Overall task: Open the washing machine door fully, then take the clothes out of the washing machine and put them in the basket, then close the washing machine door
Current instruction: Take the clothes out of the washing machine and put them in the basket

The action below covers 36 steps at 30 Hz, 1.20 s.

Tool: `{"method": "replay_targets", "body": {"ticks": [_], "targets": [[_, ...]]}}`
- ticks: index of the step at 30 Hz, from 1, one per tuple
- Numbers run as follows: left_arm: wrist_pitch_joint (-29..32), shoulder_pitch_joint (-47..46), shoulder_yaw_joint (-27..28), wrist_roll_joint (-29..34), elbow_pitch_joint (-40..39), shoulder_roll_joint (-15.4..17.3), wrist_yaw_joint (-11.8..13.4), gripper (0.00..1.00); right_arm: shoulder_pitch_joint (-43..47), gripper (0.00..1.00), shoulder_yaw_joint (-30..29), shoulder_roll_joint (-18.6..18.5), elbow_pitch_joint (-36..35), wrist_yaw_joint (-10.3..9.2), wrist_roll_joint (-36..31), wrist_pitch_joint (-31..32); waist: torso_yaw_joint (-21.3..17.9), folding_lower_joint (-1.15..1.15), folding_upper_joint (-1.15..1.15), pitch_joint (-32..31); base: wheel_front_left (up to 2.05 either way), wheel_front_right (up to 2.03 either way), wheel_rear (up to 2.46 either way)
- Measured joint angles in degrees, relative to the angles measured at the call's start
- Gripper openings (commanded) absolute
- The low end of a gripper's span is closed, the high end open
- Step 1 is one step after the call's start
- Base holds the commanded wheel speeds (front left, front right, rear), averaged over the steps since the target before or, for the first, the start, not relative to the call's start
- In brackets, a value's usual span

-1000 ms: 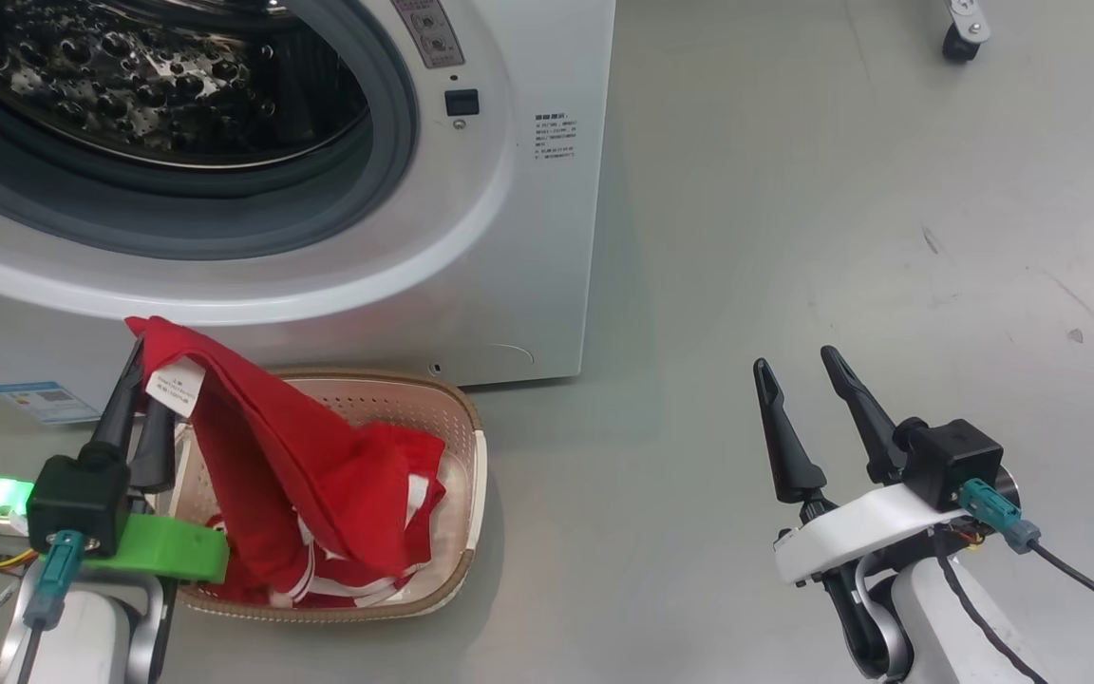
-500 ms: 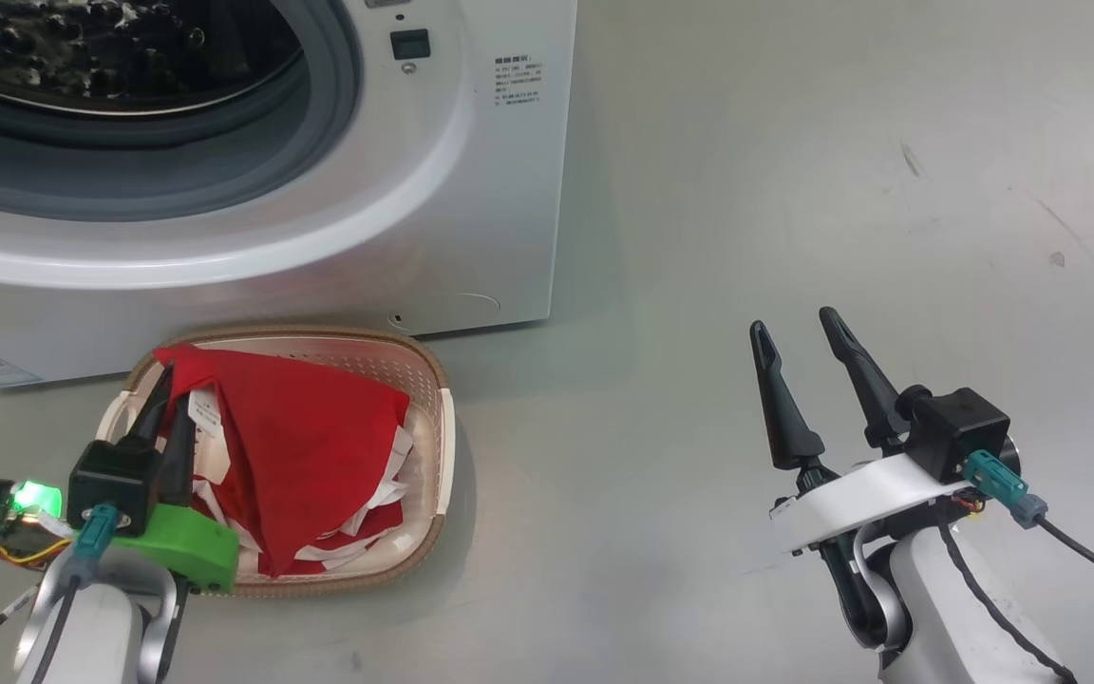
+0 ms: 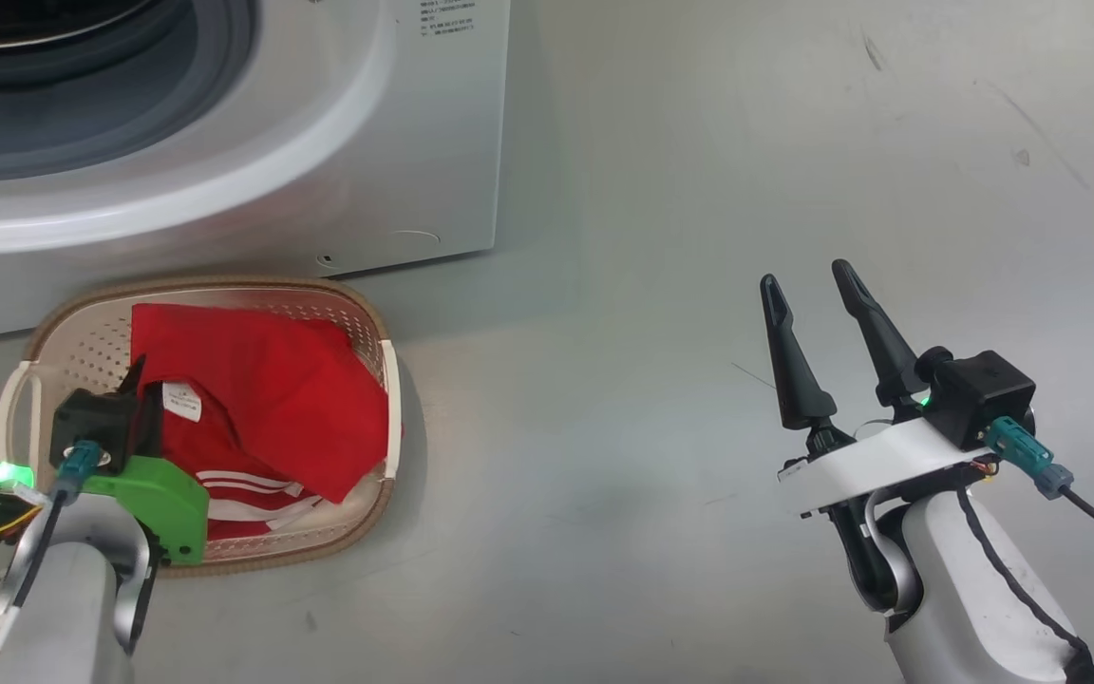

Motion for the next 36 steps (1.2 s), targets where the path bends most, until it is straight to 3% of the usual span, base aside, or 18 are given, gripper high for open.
{"method": "replay_targets", "body": {"ticks": [10,17,30,31,32,36], "targets": [[3.0,-4.6,1.8,-1.4,10.0,0.0,0.8,0.0,-0.6,1.0,-2.2,-1.5,-0.8,-0.01,-0.1,0.0,-1.4,0.0,0.0,4.1,0.0,0.0,0.0],[4.1,-6.9,4.0,-3.4,15.7,-0.5,2.5,0.0,-0.7,1.0,-2.6,-3.0,-1.5,-0.05,-1.0,0.0,0.0,0.0,0.0,5.4,0.0,0.0,0.0],[2.4,-11.8,4.6,-4.5,22.4,-2.1,2.9,0.0,-1.0,1.0,-2.6,-4.3,-3.0,-0.58,-2.1,0.0,2.5,0.0,0.0,7.7,0.0,0.0,0.0],[1.7,-12.1,5.0,-4.8,22.7,-2.3,3.3,0.41,-1.1,1.0,-2.5,-4.3,-3.0,-0.58,-2.1,0.0,2.6,0.0,0.0,7.8,0.0,0.0,0.0],[1.3,-12.4,5.2,-4.9,22.9,-2.3,3.5,1.0,-1.1,1.0,-2.6,-4.3,-3.1,-0.58,-2.1,0.0,2.7,0.0,0.0,7.8,0.0,0.0,0.0],[0.3,-13.8,5.2,-5.0,24.2,-2.3,3.5,1.0,-1.3,1.0,-2.5,-4.3,-3.3,-0.59,-2.1,0.0,3.0,0.0,0.0,7.9,0.0,0.0,0.0]]}}
